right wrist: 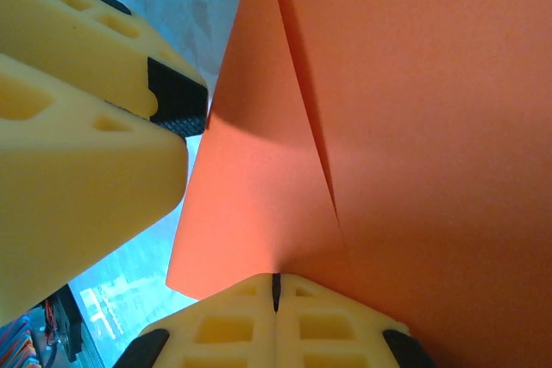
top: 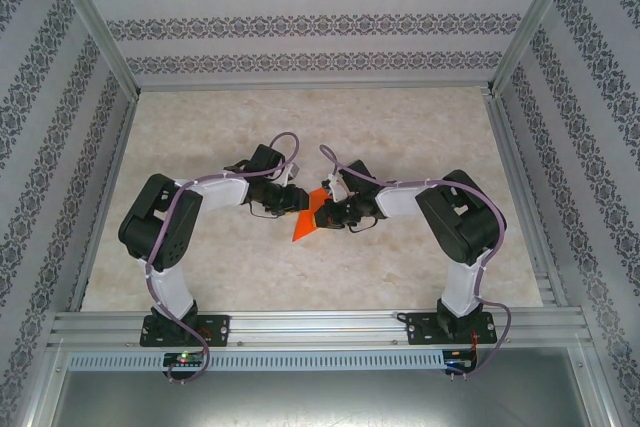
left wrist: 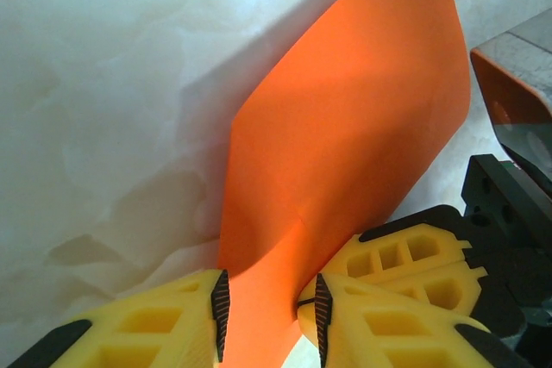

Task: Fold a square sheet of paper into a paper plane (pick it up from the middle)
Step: Fold the wing for the fifth time at the center of the table.

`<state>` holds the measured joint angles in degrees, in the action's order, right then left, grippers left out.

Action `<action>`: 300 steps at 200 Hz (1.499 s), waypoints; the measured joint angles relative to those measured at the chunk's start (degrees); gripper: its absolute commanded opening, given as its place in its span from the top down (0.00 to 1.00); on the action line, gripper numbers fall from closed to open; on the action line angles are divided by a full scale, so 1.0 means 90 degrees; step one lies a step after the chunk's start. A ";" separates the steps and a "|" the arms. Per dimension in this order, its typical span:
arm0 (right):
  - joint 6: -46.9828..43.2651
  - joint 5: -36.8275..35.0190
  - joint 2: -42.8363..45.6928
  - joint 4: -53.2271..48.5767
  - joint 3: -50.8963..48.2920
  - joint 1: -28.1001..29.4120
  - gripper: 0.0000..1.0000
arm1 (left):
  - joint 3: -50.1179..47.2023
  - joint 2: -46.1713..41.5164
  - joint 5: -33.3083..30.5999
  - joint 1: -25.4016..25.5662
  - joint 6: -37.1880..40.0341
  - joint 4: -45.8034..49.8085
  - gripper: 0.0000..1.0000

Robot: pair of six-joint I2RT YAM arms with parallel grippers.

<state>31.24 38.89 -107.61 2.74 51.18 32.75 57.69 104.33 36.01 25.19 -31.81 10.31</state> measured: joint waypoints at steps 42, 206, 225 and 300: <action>-0.0002 0.0000 0.0000 -0.0005 0.0000 -0.0002 0.97 | 0.0002 0.0010 0.0051 0.0000 0.0005 -0.0015 0.69; -0.0022 -0.0029 0.0024 -0.0061 0.0000 -0.0046 0.98 | 0.0546 0.0461 -0.0209 0.0029 0.0508 0.0389 0.68; -0.0022 -0.0029 0.0024 -0.0063 0.0002 -0.0046 0.98 | 0.0546 0.0461 -0.0092 0.0036 0.0505 0.0376 0.70; -0.0068 -0.0061 0.0068 -0.0189 0.0007 -0.0087 0.98 | 0.0544 0.0316 0.0007 0.0036 0.0527 0.0379 0.83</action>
<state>30.63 38.35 -107.00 1.04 51.24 31.97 62.59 107.18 36.07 25.52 -27.07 13.72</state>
